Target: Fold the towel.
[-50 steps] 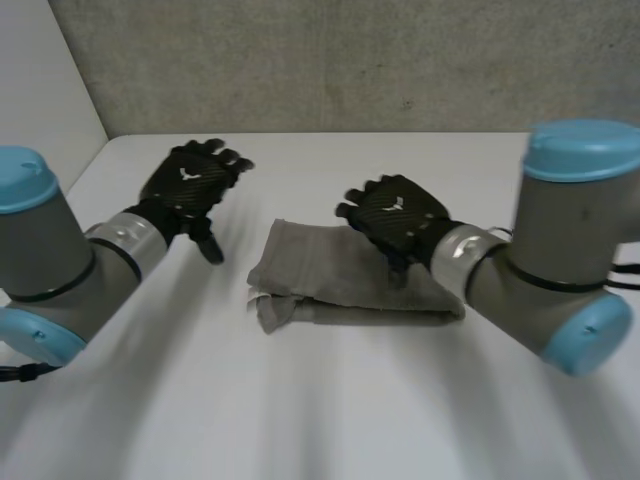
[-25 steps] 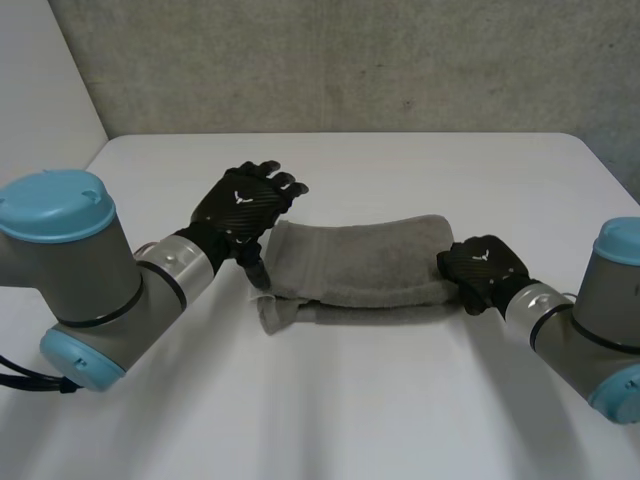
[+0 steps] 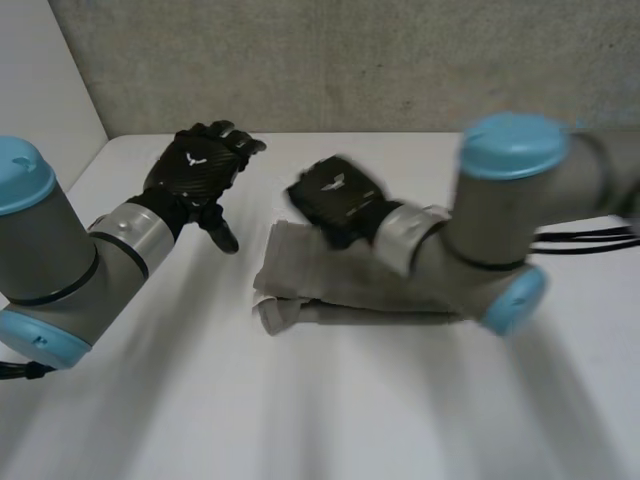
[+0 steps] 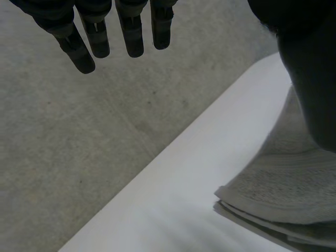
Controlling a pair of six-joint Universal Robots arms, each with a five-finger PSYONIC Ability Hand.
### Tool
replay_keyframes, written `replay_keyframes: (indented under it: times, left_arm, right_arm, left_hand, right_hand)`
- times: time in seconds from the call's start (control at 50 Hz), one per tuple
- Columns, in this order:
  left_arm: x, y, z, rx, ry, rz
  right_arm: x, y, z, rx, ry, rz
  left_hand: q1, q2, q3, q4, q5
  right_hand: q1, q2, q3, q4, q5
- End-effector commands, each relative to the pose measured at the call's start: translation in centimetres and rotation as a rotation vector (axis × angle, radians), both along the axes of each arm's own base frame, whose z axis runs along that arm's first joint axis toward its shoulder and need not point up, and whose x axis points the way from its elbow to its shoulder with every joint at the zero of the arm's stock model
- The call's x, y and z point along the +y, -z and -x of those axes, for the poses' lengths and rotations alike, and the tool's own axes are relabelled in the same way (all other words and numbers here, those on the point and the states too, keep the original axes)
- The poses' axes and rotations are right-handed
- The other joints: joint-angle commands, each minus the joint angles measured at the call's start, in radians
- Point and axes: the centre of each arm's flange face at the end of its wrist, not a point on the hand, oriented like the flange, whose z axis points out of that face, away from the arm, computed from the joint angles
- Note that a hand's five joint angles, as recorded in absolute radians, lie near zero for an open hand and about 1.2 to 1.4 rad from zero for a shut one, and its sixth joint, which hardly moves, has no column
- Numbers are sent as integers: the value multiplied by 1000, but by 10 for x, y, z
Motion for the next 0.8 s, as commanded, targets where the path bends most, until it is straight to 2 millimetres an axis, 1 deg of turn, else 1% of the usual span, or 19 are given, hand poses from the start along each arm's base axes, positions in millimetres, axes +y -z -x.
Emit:
replay_keyframes:
  times: [0.02, 0.04, 0.06, 0.08, 0.1, 0.12, 0.14, 0.18, 0.22, 0.24, 0.28, 0.3, 0.36, 0.4, 0.44, 0.5, 0.54, 0.64, 0.8]
  left_arm:
    - [-5, -3, -4, 26, -44, 4]
    - [-5, -2, -5, 25, -49, 2]
    - [-4, 0, -5, 21, -49, -5]
    - [-4, 0, -5, 21, -49, -5]
    - [-3, 2, -6, 19, -49, -11]
    - [-3, 2, -6, 18, -49, -11]
    - [-2, 3, -5, 17, -47, -15]
    - [-1, 4, -6, 15, -48, -21]
    - [0, 6, -6, 14, -46, -24]
    - [0, 6, -6, 14, -46, -24]
    - [0, 6, -6, 14, -43, -23]
    - [0, 6, -6, 14, -43, -23]
    - [0, 7, -6, 14, -43, -26]
    - [0, 7, -6, 14, -43, -26]
    - [0, 7, -6, 14, -43, -28]
    - [0, 7, -6, 14, -43, -28]
    - [1, 8, -5, 13, -40, -29]
    - [2, 8, -4, 13, -35, -29]
    - [5, 10, -3, 12, -29, -37]
  right_arm:
    - [32, 53, -43, 136, -116, -68]
    - [34, 54, -44, 162, -108, -76]
    - [30, 52, -38, 183, -76, -92]
    - [30, 52, -38, 183, -76, -93]
    - [26, 46, -33, 190, -35, -96]
    - [26, 46, -33, 190, -34, -96]
    - [21, 41, -26, 183, 7, -104]
    - [15, 35, -17, 160, 52, -119]
    - [-4, 10, 12, 61, 148, -124]
    - [-4, 10, 12, 60, 148, -124]
    - [-19, -18, 53, -26, 257, -66]
    - [-19, -18, 53, -26, 257, -66]
    - [-23, -26, 88, -67, 337, -23]
    - [-25, -20, 102, -73, 377, -29]
    - [-24, 6, 125, -36, 439, -84]
    - [-20, 19, 133, -10, 453, -123]
    - [-12, 40, 143, 24, 470, -184]
    - [-11, 67, 146, 48, 464, -234]
    - [-17, 89, 141, 59, 458, -217]
  left_hand:
    - [-9, 1, -1, -3, -2]
    - [-9, 1, -1, -3, -2]
    - [-12, -2, -4, -6, -5]
    - [-12, -2, -4, -6, -5]
    - [-12, -2, -4, -6, -5]
    - [-12, -2, -4, -6, -5]
    - [-15, -5, -7, -9, -8]
    - [-18, -8, -10, -12, -11]
    - [-21, -11, -13, -15, -14]
    - [-21, -11, -13, -15, -14]
    - [-21, -11, -13, -15, -14]
    - [-21, -11, -13, -15, -14]
    - [-21, -11, -13, -15, -14]
    - [-21, -11, -13, -15, -14]
    - [-21, -11, -13, -15, -14]
    - [-21, -11, -13, -15, -14]
    - [-21, -11, -13, -15, -14]
    - [-21, -11, -13, -15, -14]
    - [-21, -11, -13, -15, -14]
  right_hand:
    - [54, 72, 61, 61, 60]
    - [54, 72, 61, 61, 60]
    - [-369, -351, -362, -363, -363]
    - [-374, -356, -366, -367, -368]
    - [-940, -922, -933, -934, -934]
    - [-946, -928, -939, -939, -940]
    - [-1147, -1129, -1139, -1140, -1141]
    - [-1149, -1131, -1141, -1142, -1143]
    - [-1143, -1125, -1135, -1136, -1137]
    - [-1143, -1125, -1135, -1136, -1137]
    - [-1120, -1102, -1112, -1113, -1113]
    - [-1119, -1101, -1112, -1113, -1113]
    - [-1119, -1101, -1112, -1113, -1113]
    - [-1116, -1098, -1109, -1110, -1110]
    - [-1111, -1093, -1103, -1104, -1105]
    - [-1102, -1084, -1094, -1095, -1096]
    - [-1035, -1017, -1027, -1028, -1029]
    - [-958, -940, -951, -951, -952]
    - [-729, -711, -722, -722, -723]
